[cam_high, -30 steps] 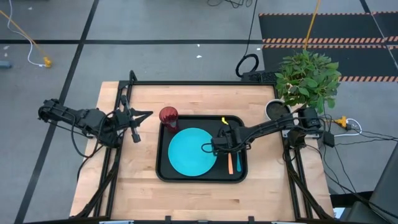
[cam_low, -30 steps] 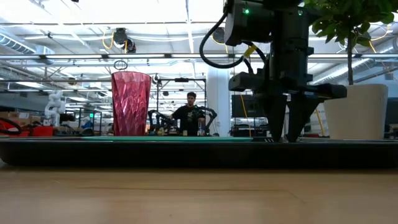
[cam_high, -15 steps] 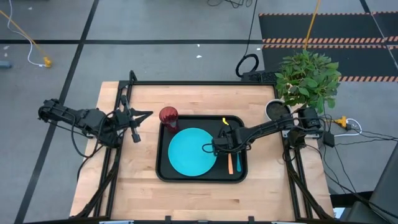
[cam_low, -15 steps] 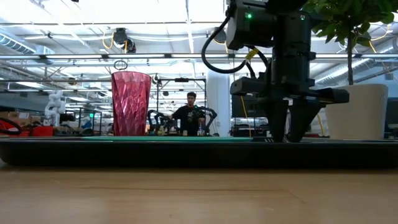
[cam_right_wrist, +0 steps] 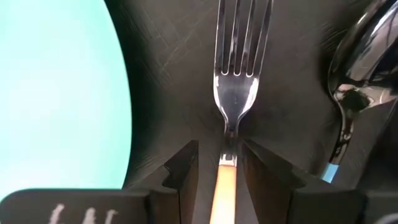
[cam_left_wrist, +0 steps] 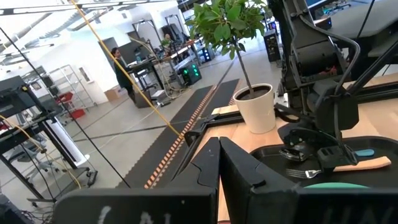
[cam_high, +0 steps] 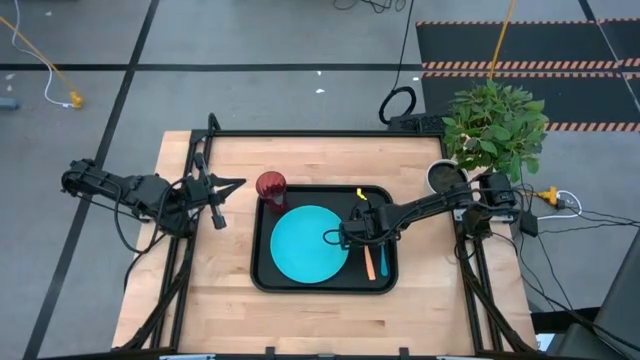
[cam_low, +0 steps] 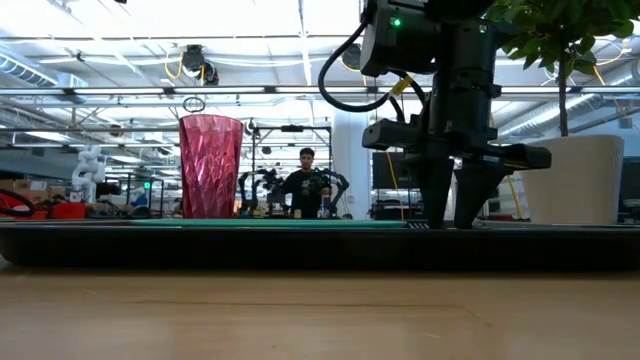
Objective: Pick and place plate/cup/fork/spoon on tray
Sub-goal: Move the yellow fork on the black serving tray
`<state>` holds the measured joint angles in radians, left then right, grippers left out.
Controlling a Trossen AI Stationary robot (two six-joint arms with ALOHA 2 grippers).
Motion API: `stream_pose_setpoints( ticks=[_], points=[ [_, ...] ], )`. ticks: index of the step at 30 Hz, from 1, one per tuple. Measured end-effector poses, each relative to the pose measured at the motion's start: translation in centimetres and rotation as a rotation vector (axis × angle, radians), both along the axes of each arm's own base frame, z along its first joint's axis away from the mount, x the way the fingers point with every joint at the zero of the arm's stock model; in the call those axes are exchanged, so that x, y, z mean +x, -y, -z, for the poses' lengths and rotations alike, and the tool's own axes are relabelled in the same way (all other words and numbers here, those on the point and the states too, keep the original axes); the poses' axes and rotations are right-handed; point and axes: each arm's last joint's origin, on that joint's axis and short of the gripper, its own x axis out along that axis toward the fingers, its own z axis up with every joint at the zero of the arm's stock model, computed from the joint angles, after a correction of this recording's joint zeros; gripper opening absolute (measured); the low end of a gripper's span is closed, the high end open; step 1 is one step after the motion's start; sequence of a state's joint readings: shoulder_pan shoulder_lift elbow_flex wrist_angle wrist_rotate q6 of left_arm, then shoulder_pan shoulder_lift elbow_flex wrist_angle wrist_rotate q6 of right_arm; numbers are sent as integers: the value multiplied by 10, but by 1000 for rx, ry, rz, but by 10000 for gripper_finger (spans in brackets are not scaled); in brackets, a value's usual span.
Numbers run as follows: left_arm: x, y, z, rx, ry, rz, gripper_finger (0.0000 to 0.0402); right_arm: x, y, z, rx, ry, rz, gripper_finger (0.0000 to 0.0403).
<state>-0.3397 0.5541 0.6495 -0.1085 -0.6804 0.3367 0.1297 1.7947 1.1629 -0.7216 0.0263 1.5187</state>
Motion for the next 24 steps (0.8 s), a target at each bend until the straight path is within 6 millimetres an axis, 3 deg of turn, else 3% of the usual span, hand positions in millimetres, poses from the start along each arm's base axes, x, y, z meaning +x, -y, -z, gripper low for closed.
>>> stream_pose_setpoints(
  ticks=[12, 24],
  points=[
    [0, 0, 0, 0, 0, 0, 10, -1, 4, 1, -1, -21, -1, 114],
    [0, 0, 0, 1, -2, 0, 10, 3, 3, 15, 17, -57, -11, 114]
  ],
)
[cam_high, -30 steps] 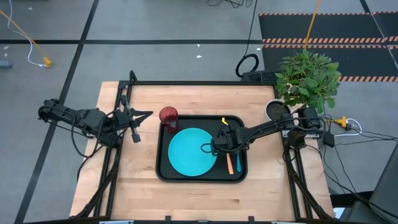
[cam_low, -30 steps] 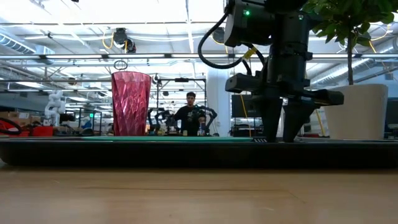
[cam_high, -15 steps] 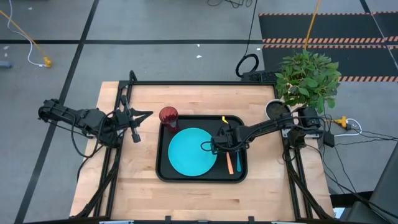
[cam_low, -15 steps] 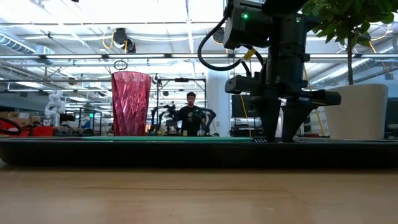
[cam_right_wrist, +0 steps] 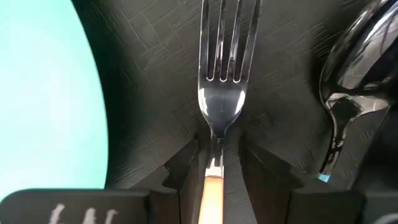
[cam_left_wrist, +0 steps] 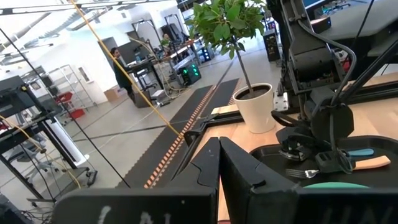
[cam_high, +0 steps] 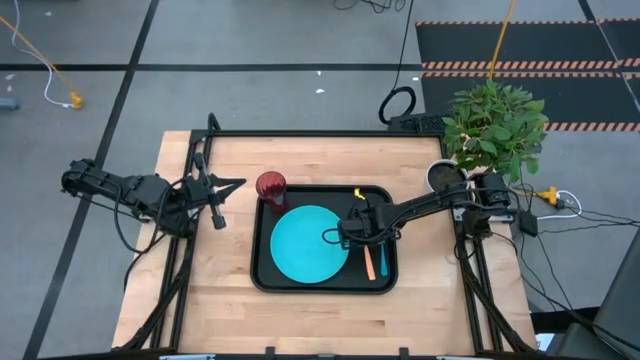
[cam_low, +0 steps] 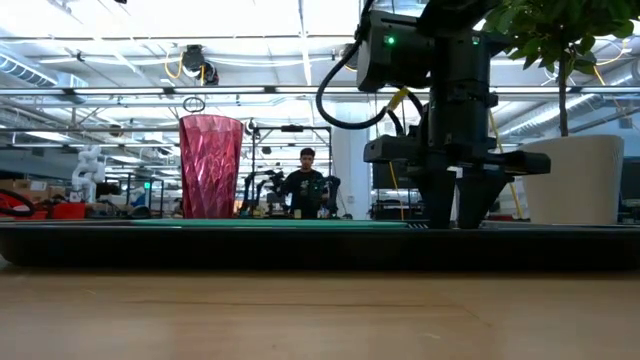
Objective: Pick and place plate/cup/fork/spoon on tray
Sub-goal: Move the yellow fork on the black serving tray
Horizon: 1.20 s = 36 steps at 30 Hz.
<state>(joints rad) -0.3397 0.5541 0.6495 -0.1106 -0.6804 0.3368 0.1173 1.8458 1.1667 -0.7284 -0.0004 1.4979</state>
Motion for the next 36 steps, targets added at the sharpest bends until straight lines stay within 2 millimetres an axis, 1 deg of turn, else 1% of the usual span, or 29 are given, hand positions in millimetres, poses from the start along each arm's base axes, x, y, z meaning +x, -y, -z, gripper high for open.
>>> stream_pose_setpoints(
  ticks=[4, 12, 15, 21, 31, 36],
  points=[
    [0, 0, 0, 0, -1, 0, 10, 0, 1, 0, 0, -1, 3, 106],
    [0, 0, 0, 2, -2, 0, 10, -1, 1, 1, 0, -13, 21, 53],
    [0, 0, 0, 2, -2, 0, 10, -1, 1, 1, 2, -14, 35, 42],
    [0, 0, 0, 2, -3, 0, 10, -1, 1, 1, 5, -7, 55, 39],
    [0, 0, 0, 3, -4, 0, 10, 4, 1, -1, -8, 53, 66, 38],
    [0, 0, 1, 6, -15, 0, 10, -2, 3, -16, -41, 79, 86, 38]
  ],
)
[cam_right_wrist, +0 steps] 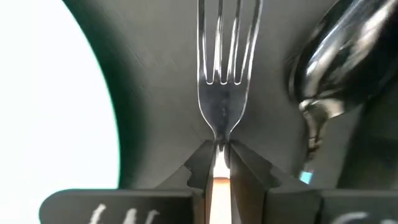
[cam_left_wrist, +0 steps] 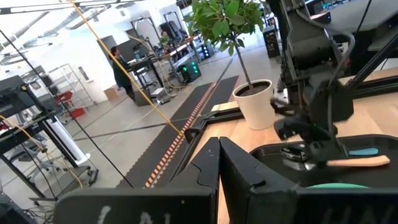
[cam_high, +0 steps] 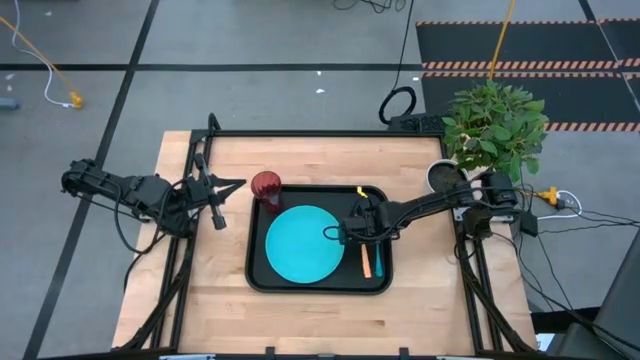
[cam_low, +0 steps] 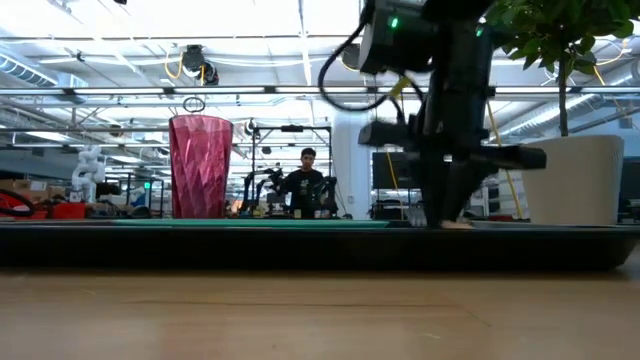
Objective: Pick and place plate/cup/fork/spoon on tray
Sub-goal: Move the yellow fork on the black serving tray
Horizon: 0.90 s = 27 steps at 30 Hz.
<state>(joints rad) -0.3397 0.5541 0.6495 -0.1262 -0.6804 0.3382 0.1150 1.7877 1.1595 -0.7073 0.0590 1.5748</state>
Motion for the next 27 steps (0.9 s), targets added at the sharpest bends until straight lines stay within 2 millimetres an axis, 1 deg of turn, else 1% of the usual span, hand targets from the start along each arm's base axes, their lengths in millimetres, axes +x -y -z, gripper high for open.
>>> stream_pose_setpoints(
  ticks=[2, 4, 16, 27],
  points=[
    [0, 0, 0, 0, 0, 0, 10, -2, 1, -8, -20, 24, 15, 38],
    [0, 0, 0, 0, 1, 0, 10, -2, 1, -12, -30, 43, 23, 38],
    [0, 0, 0, -1, 2, 0, 10, 2, 1, -14, -20, 95, 82, 38],
    [0, 0, 0, 0, -2, 0, 10, 9, 1, 4, -2, 66, 73, 38]
  ],
)
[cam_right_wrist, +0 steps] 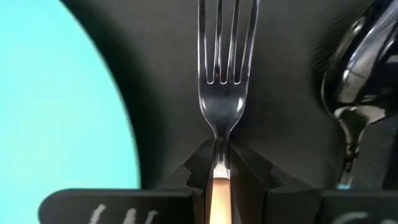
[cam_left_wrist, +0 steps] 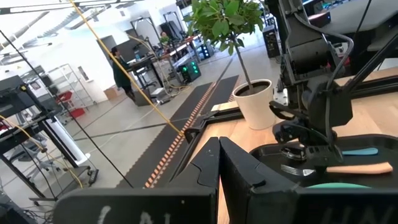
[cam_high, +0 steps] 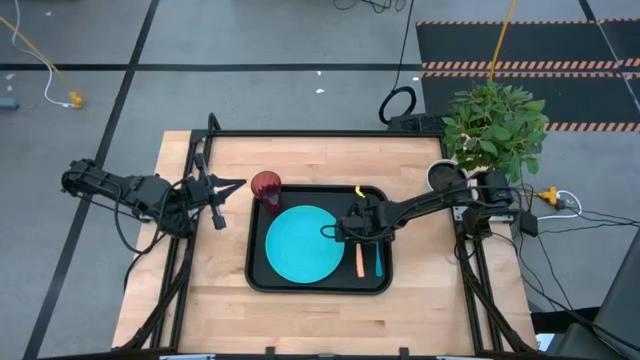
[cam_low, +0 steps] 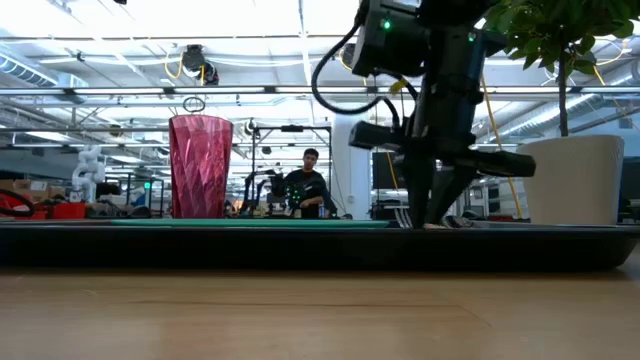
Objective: Pick and place plate/cup/fork/spoon on tray
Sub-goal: Move the yellow fork on the black serving tray
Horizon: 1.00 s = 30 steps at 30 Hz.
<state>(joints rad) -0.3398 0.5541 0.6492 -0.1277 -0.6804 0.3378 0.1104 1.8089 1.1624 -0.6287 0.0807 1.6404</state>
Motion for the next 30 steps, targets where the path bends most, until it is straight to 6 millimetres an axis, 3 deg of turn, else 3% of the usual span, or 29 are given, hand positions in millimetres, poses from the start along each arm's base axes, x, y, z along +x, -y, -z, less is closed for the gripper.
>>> stream_pose_setpoints(
  ticks=[14, 30],
  points=[
    [0, 0, 0, 0, -1, 0, 10, -6, 1, 12, 8, 7, 16, 38],
    [0, 0, 0, 0, -3, 0, 10, -4, 0, 12, -19, 38, -19, 39]
  ],
)
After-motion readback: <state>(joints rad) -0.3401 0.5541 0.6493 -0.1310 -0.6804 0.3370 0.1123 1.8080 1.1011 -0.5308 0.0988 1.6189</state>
